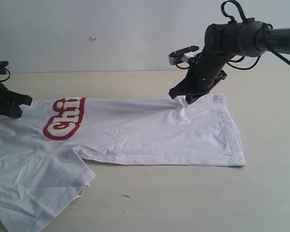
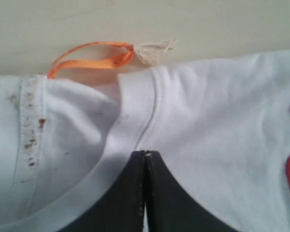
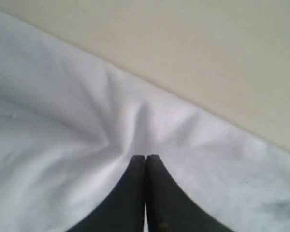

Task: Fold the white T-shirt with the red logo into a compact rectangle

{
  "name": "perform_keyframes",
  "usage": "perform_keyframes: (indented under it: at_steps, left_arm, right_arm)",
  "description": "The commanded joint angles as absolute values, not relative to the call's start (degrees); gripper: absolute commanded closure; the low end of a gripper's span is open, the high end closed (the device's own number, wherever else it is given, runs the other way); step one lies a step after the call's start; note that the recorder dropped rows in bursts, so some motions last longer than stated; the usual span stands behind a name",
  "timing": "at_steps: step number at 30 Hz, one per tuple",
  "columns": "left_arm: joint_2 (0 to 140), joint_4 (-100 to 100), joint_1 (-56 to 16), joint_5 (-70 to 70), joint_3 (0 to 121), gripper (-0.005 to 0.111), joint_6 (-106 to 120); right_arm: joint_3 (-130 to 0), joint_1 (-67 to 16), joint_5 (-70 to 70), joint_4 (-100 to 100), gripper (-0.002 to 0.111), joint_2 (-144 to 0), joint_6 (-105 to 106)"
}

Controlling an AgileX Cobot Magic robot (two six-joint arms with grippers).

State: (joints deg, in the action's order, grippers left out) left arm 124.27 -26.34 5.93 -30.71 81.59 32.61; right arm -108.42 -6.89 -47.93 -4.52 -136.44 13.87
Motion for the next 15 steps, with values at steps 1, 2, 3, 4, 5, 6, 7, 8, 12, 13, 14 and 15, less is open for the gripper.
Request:
perform_keyframes:
  at_steps: [1,2,3,4,5,6,7,8,12,13,14,15]
  left_arm:
    - [121.5,-24.4,6.2,-33.4,81.5,0.107,32.9]
    - [121.2,-24.2,6.2,-34.0,81.5,0.107,33.1]
    - [121.0,-24.2,6.2,-34.6,81.5,0.107,33.7]
    - [121.0,-24.2,6.2,-35.6,81.5,0.107,34.5]
    - [121.0,-23.8,6.2,-36.7,81.5,0.107,35.6]
    - [121.3,-22.4,6.2,-38.2,81.5,0.107,36.2]
    - [121.8,-20.1,6.2,-39.0,81.5,0.107,35.8]
    - [122.4,-17.1,6.2,-39.6,81.1,0.107,35.0]
    - [123.6,-14.1,6.7,-36.1,79.5,0.107,32.3]
    - [123.9,-14.2,6.7,-35.1,79.5,0.107,32.1]
    - [123.9,-14.2,6.7,-34.8,79.5,0.107,32.1]
    - [124.1,-14.2,6.8,-33.9,79.5,0.107,32.1]
  right_arm:
    - [-108.4,-4.7,-50.6,-4.0,0.108,-136.7,13.4]
    - [-108.2,-4.3,-51.1,-4.0,0.108,-137.0,13.4]
    - [-108.2,-4.0,-51.6,-3.9,0.108,-137.1,13.4]
    - [-108.0,-3.9,-51.7,-3.7,0.108,-137.2,13.4]
    - [-107.6,-3.5,-51.7,-3.3,0.108,-137.2,13.4]
    - [-107.3,-3.2,-51.3,-2.2,0.108,-137.2,13.4]
    - [-107.0,-2.9,-51.0,-0.8,0.108,-137.2,12.8]
    - [-106.4,-2.3,-50.0,1.5,0.108,-137.3,11.2]
    - [-104.7,-0.3,-47.1,4.1,0.108,-138.2,7.4]
    - [-104.7,0.3,-46.6,4.1,0.108,-139.1,7.4]
    - [-104.7,0.6,-46.6,4.1,0.108,-139.4,7.4]
    - [-104.7,1.1,-46.2,4.1,0.108,-139.7,7.7]
